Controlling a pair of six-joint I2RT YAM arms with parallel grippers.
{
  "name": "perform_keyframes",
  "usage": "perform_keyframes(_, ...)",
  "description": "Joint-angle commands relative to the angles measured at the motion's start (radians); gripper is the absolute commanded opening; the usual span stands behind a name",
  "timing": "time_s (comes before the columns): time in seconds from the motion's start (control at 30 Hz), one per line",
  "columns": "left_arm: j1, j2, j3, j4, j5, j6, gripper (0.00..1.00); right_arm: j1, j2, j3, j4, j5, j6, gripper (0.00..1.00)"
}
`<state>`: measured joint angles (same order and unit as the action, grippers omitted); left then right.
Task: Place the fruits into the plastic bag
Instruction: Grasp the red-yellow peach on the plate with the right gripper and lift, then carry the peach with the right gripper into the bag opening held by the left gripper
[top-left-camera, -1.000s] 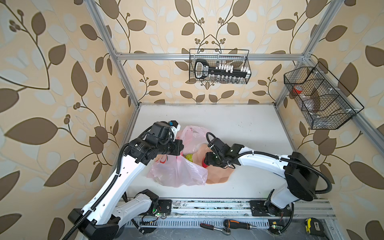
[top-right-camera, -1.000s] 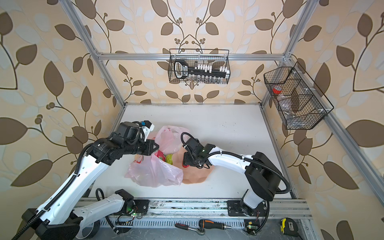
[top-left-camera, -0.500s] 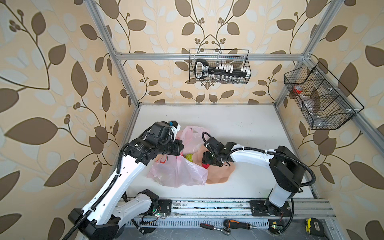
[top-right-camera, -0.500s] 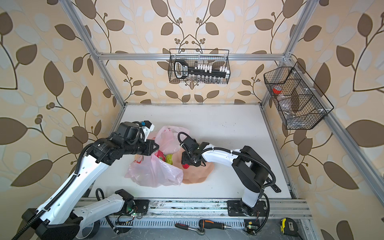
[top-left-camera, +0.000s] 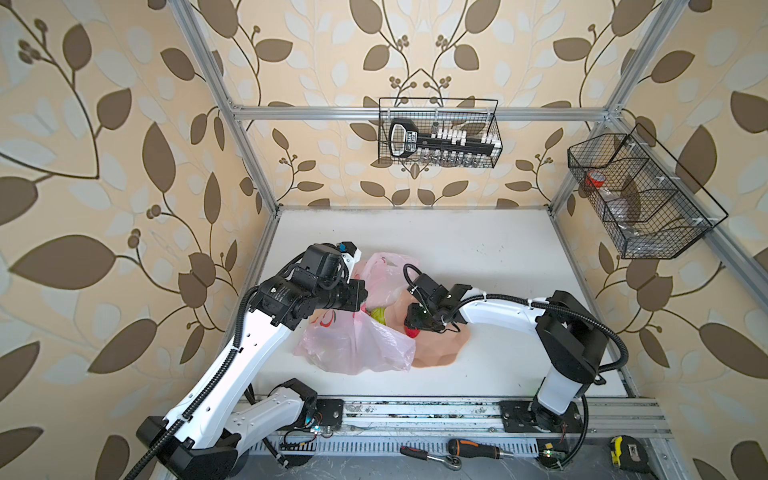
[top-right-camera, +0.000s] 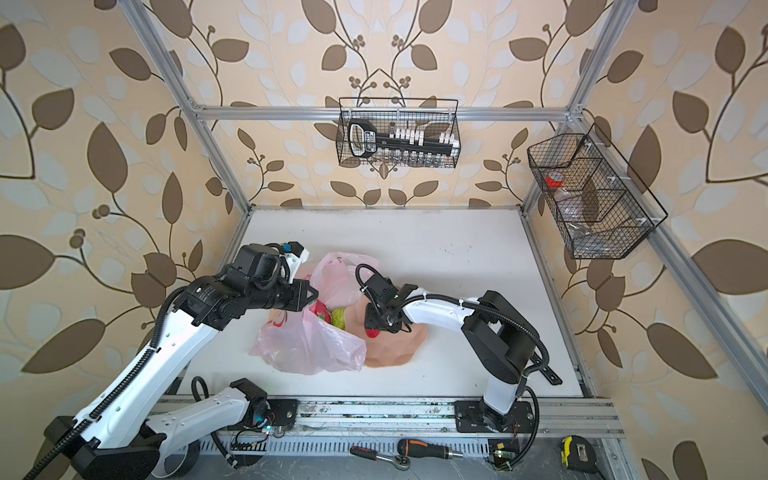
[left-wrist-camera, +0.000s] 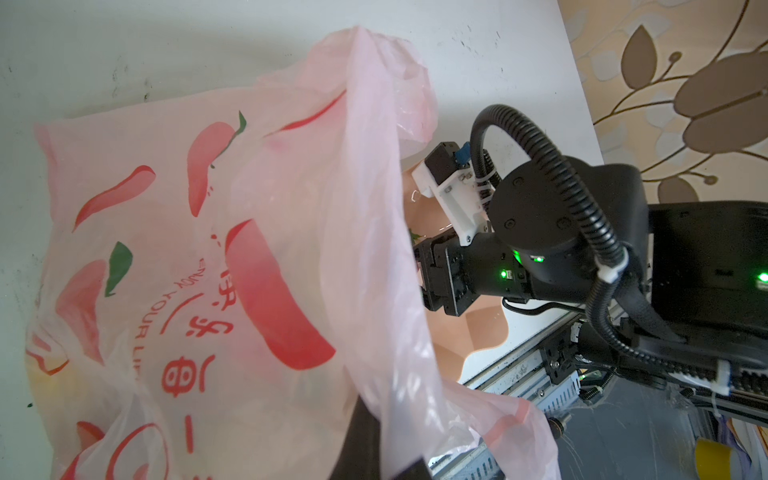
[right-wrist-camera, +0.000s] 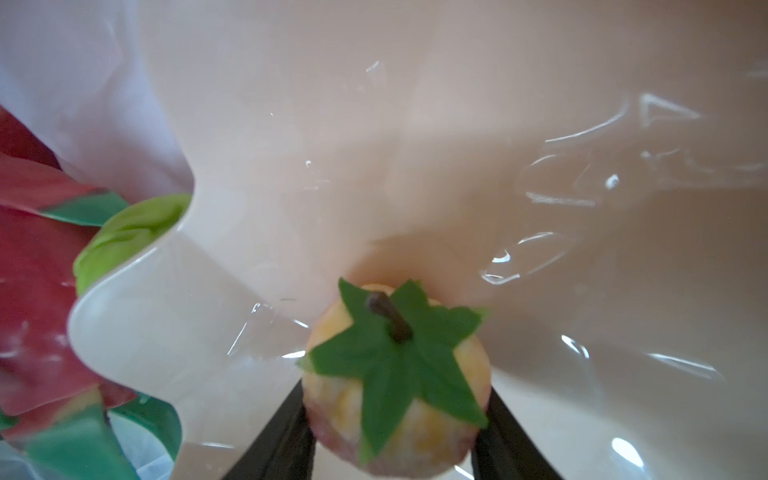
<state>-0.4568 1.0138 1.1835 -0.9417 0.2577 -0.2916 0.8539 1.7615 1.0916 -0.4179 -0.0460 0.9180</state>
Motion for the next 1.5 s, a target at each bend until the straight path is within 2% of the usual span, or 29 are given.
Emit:
perform_keyframes(0.0, 0.004, -0.001, 0.001, 0.000, 0.009, 0.012, 0.00, -0.007, -0.054, 0.003, -0.007, 0.007, -0.006, 0.45)
perform_keyframes(0.4, 0.004, 0.006, 0.005, 0.003, 0.011, 0.013, 0.00, -0.025, -0.219, -0.024, 0.035, -0.029, 0.006, 0.43)
perform_keyframes(0.67, 0.004, 0.006, 0.004, 0.004, 0.011, 0.014, 0.00, -0.073, -0.377, -0.256, 0.481, -0.269, 0.155, 0.44)
perform_keyframes(1.17, 0.004, 0.003, 0.010, 0.007, 0.017, 0.011, 0.00, -0.076, -0.364, -0.314, 0.621, -0.314, 0.226, 0.44)
perform_keyframes(1.47, 0.004, 0.005, 0.017, 0.006, 0.020, 0.011, 0.00, -0.012, -0.221, -0.254, 0.759, -0.328, 0.303, 0.42)
